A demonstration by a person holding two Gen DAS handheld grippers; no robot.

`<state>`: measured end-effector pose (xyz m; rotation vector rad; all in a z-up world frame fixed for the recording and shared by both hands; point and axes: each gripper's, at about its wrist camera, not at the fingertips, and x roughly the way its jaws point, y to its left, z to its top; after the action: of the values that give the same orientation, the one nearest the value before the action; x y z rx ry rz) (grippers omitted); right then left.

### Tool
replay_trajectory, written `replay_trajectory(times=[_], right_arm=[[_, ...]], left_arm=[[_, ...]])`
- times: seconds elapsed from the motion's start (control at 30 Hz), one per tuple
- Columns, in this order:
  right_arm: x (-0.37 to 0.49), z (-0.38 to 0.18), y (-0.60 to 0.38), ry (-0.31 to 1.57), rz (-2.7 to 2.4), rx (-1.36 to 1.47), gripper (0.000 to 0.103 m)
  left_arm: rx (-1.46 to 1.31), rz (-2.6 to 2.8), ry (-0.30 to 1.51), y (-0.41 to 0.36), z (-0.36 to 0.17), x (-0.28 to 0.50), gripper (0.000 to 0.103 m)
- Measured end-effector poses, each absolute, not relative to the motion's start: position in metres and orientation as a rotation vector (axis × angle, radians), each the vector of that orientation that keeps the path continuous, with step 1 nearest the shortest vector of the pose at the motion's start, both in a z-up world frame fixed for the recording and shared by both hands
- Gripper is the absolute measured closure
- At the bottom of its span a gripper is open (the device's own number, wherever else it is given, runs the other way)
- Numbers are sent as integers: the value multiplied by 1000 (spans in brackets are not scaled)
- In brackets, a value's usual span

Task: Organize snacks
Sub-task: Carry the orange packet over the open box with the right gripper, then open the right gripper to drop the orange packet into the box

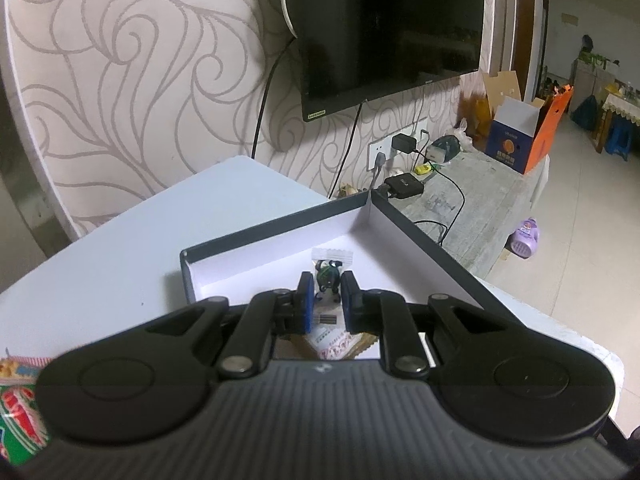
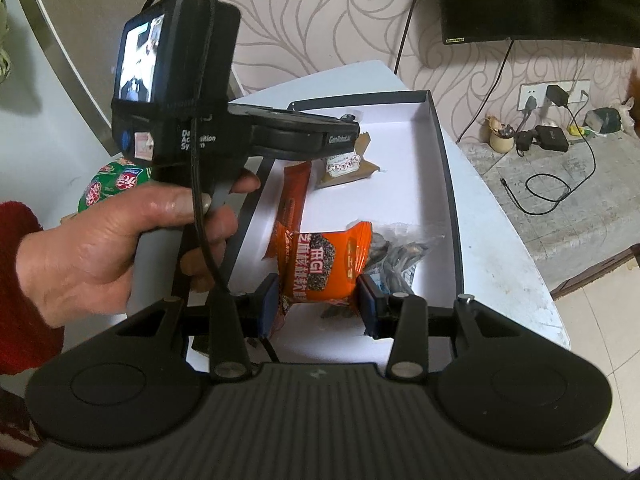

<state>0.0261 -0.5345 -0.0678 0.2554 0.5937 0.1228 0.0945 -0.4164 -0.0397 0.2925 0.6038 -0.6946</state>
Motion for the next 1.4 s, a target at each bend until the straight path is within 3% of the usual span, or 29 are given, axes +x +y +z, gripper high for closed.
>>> replay_trajectory(times=[0.93,0.97,1.0,1.07,1.1,1.4], right_arm=[[31,-77,-528,614,88,221,55],[32,-77,-529,614,81,225,54],[32,-78,-530,613,76,231,52],[31,-80,-531,619,64,243,38],[31,-80,-532,618,61,249,36],[20,-76,-526,585,68,264,24]], left_arm=[[338,-697,617,-425,-39,98,83],[338,-702,623,-425,-39,98,75],[344,-691,621,-424,-39,96,57],[349,-668,601,-422,-38,93,34],[348,-662,590,-420,-37,92,29],[326,-621,551,-393,-28,77,29]])
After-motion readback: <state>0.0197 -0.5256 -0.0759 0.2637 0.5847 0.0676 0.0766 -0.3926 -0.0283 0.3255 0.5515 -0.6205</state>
